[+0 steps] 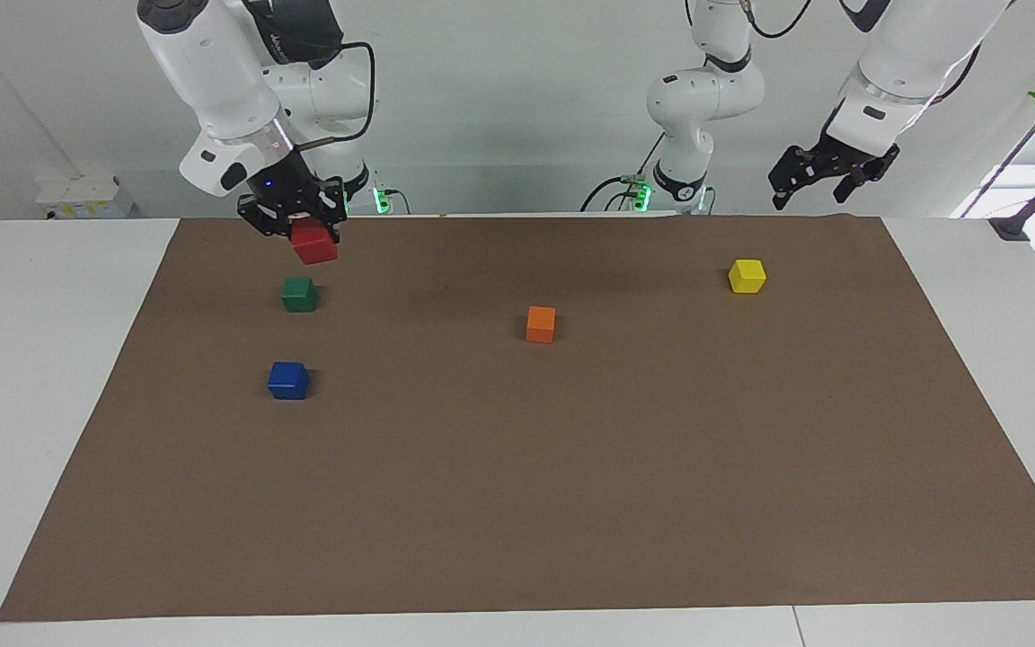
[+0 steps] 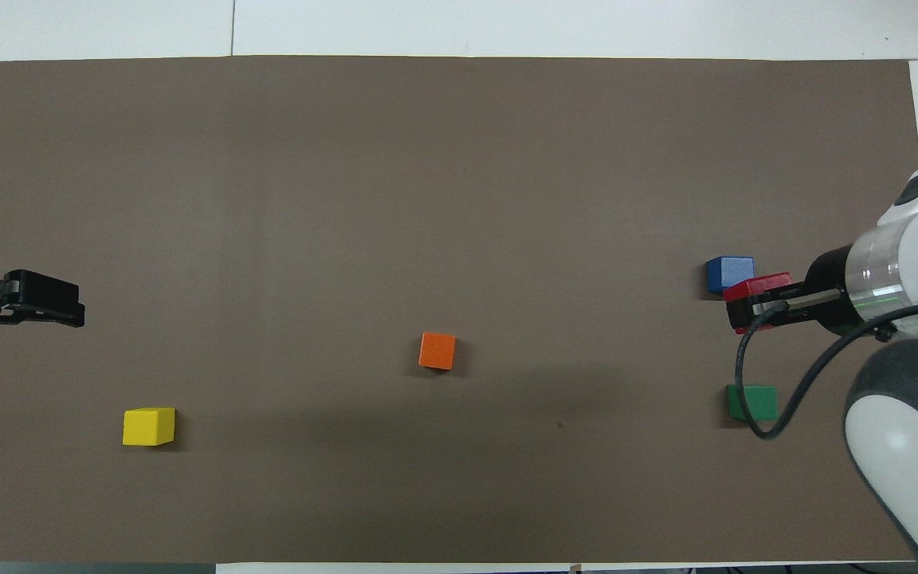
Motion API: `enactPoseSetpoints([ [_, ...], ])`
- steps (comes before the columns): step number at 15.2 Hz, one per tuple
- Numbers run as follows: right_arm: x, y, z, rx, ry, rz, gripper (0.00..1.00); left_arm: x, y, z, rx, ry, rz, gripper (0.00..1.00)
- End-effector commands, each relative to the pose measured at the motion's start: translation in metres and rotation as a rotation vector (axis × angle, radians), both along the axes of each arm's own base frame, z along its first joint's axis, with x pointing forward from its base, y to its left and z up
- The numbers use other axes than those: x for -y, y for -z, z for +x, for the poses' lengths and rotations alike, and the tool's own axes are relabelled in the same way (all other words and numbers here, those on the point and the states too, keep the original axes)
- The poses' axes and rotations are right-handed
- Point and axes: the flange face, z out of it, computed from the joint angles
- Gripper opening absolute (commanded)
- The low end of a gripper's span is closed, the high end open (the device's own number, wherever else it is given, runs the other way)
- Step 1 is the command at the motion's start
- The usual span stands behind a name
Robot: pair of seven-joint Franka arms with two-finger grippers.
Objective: Transfer red block to right arm and stack on blue block
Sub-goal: 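Carry the red block with the right gripper over the blue block, then lower the red block onto the blue block with the right gripper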
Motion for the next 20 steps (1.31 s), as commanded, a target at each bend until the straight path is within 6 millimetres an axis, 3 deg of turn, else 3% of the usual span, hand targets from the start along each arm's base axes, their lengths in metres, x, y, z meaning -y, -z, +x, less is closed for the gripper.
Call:
enactPoseSetpoints([
  [1,0.010,0.046,0.001,0.047,-0.003,-0.061,0.00,0.003,-0.006,0.006,0.016,0.026,0.012,1.00],
  [4,0.017,0.093,0.006,0.103,-0.005,-0.068,0.00,-0.005,0.011,0.020,-0.035,0.012,-0.003,1.00],
  [7,0.037,0.132,0.015,0.147,-0.004,-0.087,0.00,0.023,0.007,0.011,-0.048,0.062,0.008,1.00],
  [9,0.056,0.152,0.024,0.139,0.044,-0.085,0.00,0.008,0.011,0.020,-0.048,0.032,-0.007,1.00],
  [11,0.072,0.165,0.032,0.161,0.084,-0.081,0.00,0.007,-0.001,0.018,-0.054,0.035,0.003,1.00],
  [16,0.074,0.200,0.048,0.192,0.132,-0.066,0.00,0.010,-0.004,0.010,-0.068,0.037,0.007,1.00],
  [20,0.073,0.209,0.049,0.184,0.142,-0.063,0.00,0.012,-0.006,0.011,-0.052,0.039,0.007,1.00],
])
